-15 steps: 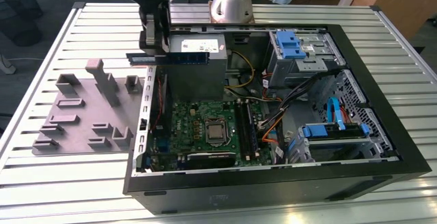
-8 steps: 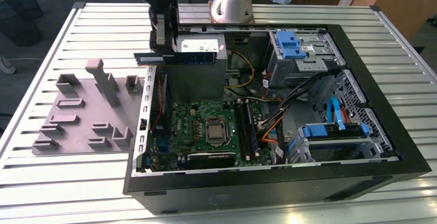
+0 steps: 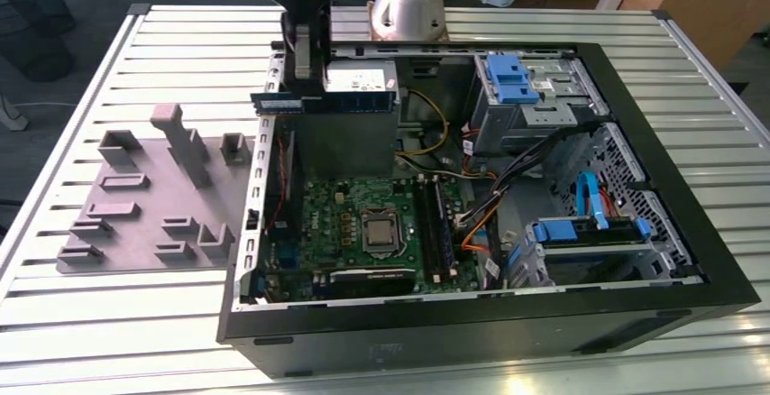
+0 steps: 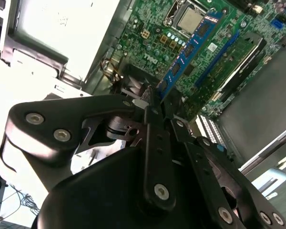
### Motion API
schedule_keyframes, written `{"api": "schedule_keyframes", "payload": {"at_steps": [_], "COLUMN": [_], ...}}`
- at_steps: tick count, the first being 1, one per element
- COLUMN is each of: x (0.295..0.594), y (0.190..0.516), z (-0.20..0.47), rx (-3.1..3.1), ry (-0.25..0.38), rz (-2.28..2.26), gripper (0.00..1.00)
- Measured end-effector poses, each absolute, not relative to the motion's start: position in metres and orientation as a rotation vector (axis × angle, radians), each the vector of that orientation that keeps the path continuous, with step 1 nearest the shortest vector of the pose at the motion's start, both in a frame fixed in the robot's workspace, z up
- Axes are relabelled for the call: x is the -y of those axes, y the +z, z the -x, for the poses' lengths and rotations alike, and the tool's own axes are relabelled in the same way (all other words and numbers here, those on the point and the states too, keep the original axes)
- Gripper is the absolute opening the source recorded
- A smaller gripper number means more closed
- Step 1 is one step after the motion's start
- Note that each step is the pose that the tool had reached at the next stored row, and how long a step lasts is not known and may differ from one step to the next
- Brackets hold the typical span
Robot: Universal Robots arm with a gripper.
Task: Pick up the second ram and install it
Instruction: 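Pick up the second ram and move it above second insertion slot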
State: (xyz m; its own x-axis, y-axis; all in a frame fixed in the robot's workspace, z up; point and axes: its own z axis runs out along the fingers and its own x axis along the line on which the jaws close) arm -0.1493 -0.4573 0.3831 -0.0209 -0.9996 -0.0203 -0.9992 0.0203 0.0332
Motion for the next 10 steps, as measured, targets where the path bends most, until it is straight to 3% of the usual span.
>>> {"api": "schedule_keyframes", "payload": {"at_steps": [10], "x": [0.457], "y": [0.383], "z": [0.133], "rx": [2.238], "ry": [-0.06], "rz": [-2.192], "gripper": [0.14]}}
